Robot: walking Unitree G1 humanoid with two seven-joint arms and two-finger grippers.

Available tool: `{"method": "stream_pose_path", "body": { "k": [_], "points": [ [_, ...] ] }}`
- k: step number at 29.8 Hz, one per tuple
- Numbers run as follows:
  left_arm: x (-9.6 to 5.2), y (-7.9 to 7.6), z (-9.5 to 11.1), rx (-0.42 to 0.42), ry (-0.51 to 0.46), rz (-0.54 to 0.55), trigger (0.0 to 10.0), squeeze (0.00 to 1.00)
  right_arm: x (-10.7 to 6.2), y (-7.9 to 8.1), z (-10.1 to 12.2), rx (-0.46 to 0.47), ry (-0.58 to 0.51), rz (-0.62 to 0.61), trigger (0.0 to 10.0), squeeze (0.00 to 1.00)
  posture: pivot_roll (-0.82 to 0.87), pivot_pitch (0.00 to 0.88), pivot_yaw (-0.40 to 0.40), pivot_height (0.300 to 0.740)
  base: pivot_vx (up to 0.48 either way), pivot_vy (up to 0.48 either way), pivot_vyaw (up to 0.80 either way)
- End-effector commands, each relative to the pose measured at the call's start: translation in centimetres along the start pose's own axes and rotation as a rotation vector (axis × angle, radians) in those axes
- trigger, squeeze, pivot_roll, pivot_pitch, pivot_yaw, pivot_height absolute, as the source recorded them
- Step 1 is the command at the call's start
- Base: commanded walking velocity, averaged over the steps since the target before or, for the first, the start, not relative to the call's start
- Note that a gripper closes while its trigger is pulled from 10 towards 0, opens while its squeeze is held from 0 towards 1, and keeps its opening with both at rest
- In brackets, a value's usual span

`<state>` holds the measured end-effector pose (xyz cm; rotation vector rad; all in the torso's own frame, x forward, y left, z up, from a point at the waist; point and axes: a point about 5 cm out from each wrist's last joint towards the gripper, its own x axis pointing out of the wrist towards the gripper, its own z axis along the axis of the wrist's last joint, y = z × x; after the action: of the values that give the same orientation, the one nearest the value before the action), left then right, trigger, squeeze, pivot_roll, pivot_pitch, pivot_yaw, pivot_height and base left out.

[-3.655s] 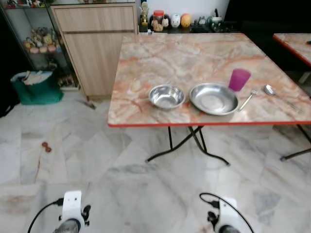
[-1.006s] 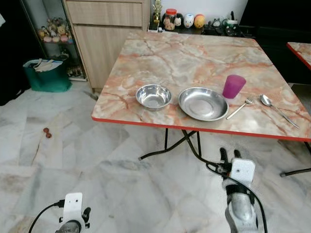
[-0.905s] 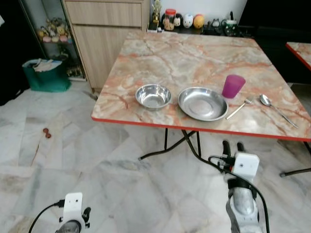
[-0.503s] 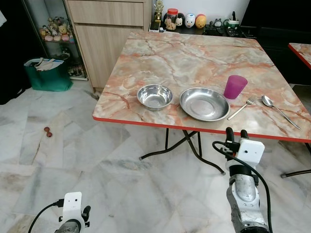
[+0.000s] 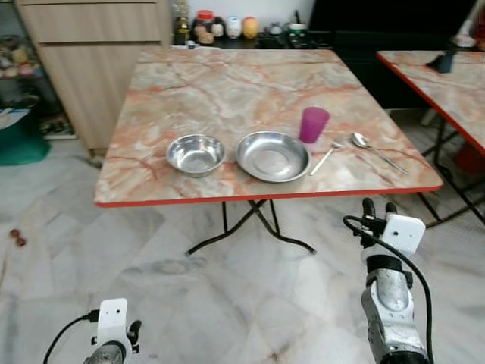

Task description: Setting the table

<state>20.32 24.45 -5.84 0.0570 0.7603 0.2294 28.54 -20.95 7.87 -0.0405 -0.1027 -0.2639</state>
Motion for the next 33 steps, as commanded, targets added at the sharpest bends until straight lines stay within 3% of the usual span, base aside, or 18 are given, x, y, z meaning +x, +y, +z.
{"method": "stream_pose_path", "body": {
  "k": [1,16,23,33],
  "points": [
    [-0.3,0.4,-1.2,-0.017,0.055,0.007,10.0,0.0,0.3,0.6,0.5,-0.001,-0.012,0.014,10.0,0.0,-0.03,0.0,-0.057,0.74,0.0,0.0,0.0],
    [-0.4,1.0,-1.6,-0.029,0.077,0.02,10.0,0.0,1.0,0.8,1.4,0.012,-0.036,0.028,10.0,0.0,-0.03,0.0,-0.063,0.74,0.0,0.0,0.0],
    [-0.4,0.9,-1.4,-0.026,0.067,0.015,10.0,0.0,1.3,1.6,1.8,0.03,-0.049,0.046,10.0,0.0,-0.02,0.0,-0.065,0.74,0.0,0.0,-0.77],
    [-0.3,0.6,-1.3,-0.026,0.058,0.014,10.0,0.0,1.6,2.3,2.5,0.03,-0.074,0.068,10.0,0.0,-0.02,0.0,-0.063,0.74,0.0,0.0,0.0]
  ]
}}
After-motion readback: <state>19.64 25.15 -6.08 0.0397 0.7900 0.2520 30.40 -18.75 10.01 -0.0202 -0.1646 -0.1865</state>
